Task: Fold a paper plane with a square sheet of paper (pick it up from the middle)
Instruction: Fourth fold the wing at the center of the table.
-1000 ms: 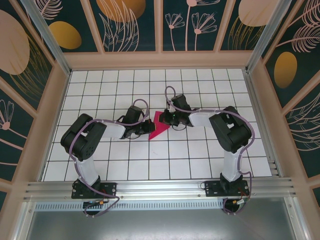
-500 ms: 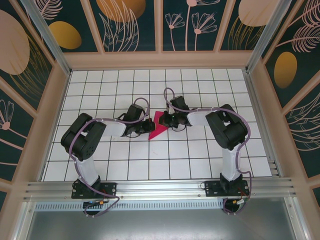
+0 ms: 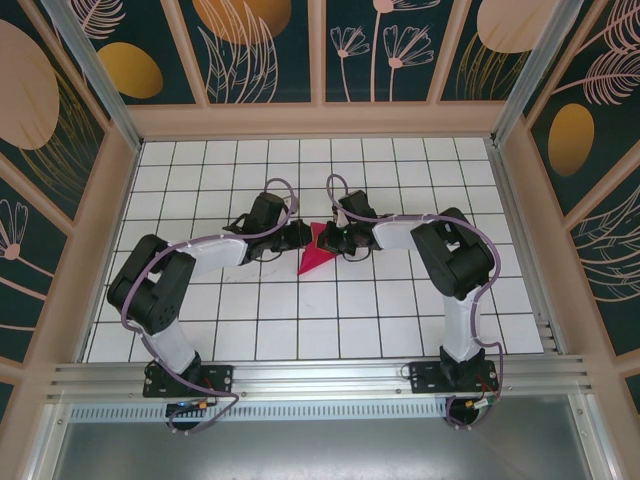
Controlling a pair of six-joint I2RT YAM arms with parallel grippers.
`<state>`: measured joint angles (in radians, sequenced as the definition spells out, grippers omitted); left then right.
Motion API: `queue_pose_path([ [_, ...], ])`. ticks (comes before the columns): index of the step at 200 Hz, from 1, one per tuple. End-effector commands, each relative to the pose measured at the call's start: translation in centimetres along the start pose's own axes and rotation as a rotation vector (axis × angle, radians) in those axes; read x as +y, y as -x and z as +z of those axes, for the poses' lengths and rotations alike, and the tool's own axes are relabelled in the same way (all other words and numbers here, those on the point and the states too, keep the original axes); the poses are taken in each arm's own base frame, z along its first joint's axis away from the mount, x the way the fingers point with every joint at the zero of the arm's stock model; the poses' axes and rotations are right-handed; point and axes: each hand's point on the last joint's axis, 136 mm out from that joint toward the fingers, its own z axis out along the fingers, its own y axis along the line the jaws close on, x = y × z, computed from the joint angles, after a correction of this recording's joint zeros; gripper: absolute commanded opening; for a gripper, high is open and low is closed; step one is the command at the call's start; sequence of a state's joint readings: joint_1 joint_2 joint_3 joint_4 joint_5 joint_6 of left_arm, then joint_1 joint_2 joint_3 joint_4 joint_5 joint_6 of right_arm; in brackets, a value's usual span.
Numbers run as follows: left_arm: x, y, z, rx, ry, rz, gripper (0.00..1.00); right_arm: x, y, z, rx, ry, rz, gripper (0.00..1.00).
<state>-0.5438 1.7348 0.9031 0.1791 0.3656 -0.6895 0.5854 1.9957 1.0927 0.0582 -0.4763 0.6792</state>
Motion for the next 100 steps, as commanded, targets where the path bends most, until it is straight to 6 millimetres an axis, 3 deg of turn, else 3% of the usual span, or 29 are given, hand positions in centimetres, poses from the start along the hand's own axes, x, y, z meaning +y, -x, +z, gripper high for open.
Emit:
queue_pose_path([
  [1,0.1,-1.2,0.6,0.054,-0.035,-0.027,0.09,-5.8,-1.9,1.3,0.039,-0.200,0.061,0.00],
  [55,0.6,-3.4,1.6,0.143,-0.076,-0.052,0.03,-5.9,-2.0,1.4,0.043,-0.198,0.067,0.00],
  [100,2.1,-5.5,1.8,0.188,-0.048,-0.080,0.03,-6.1,-2.1,1.4,0.048,-0.208,0.079,0.00],
])
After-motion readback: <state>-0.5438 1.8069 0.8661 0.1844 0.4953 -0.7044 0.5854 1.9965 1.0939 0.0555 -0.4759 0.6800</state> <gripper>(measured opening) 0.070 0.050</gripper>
